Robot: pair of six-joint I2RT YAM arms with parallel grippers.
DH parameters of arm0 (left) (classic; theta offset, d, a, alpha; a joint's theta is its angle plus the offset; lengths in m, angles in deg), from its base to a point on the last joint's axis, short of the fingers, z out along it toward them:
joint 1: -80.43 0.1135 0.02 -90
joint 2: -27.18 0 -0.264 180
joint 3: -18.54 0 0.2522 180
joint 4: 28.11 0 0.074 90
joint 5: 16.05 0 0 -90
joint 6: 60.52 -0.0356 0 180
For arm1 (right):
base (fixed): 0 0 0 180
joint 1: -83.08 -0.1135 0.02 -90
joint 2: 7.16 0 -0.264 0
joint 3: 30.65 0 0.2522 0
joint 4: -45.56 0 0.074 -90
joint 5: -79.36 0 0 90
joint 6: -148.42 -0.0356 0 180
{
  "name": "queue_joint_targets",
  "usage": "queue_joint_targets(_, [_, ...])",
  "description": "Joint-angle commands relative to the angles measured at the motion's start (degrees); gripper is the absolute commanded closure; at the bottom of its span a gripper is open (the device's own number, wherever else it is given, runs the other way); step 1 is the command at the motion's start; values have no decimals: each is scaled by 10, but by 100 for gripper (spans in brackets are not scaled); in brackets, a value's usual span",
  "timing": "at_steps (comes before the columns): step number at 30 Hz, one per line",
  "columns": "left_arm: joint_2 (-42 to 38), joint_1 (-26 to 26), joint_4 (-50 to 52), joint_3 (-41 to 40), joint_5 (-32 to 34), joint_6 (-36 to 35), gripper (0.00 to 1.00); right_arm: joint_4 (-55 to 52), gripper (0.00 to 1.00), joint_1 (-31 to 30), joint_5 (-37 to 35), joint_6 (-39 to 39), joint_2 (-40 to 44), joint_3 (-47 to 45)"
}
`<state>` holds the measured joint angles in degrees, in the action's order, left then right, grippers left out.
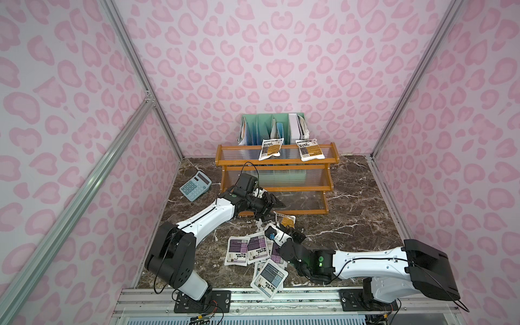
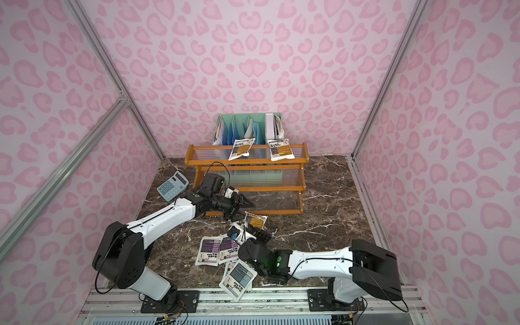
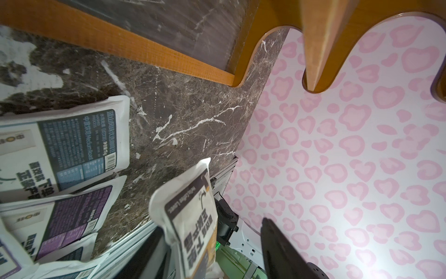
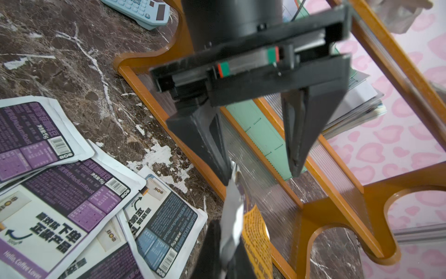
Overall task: Place the bagged coffee beans on the shelf by color
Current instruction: Pick up the bagged coffee beans at the center of the board.
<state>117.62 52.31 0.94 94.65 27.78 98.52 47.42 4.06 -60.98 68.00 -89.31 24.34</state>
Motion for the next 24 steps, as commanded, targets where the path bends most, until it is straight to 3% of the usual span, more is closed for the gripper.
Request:
queue_joint_targets(1, [4, -2, 18, 7, 1, -18, 50, 52, 100, -7, 13, 37, -9, 12])
queue_joint_targets(10, [6, -2, 25, 1, -2, -41, 100, 7, 100, -21, 28, 16, 11, 13])
queue_joint_targets(11, [3, -2, 25, 0, -1, -44, 100, -9, 100, -20, 34, 6, 22, 10])
queue_joint_targets(13, [-9, -1, 30, -4, 3, -55, 100, -65, 72, -20, 56, -22, 53, 9])
queue_joint_targets(16, [-27, -1, 47, -4, 4, -78, 100, -155, 42, -19, 90, -86, 124, 7])
queue_joint_targets(20, [-68, 0, 80, 1, 0, -136, 100, -240, 39, 7, 134, -206, 253, -6])
queue_joint_targets(24, [-130, 1, 95, -10, 14, -205, 100, -228, 40, 111, 218, -325, 401, -43])
